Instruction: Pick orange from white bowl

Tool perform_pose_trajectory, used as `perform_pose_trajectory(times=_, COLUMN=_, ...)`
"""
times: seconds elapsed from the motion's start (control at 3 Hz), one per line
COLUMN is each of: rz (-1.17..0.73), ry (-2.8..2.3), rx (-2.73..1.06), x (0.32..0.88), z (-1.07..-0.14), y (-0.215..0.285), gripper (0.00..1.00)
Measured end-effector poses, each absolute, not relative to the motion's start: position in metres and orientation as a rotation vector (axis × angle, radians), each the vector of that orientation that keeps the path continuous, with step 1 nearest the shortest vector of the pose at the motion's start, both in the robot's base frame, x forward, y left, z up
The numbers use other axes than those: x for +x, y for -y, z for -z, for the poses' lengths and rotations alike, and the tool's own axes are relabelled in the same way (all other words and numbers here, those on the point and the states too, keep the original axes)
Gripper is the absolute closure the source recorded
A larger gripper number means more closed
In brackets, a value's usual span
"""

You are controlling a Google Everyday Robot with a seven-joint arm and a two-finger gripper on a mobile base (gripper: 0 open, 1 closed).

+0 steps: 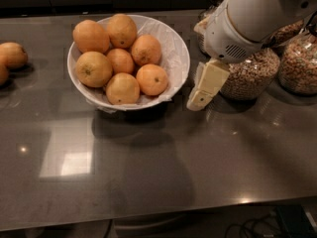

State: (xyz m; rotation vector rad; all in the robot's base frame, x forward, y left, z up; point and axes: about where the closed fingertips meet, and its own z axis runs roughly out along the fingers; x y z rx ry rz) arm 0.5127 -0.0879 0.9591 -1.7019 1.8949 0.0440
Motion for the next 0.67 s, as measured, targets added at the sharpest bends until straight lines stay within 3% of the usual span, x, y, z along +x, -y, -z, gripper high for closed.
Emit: perform_pose_trajectory(times=0.67, rz=-0.024, ry=-1.837, rx=-1.63, x=0.533, z=-0.955, y=0.06, gripper=0.0)
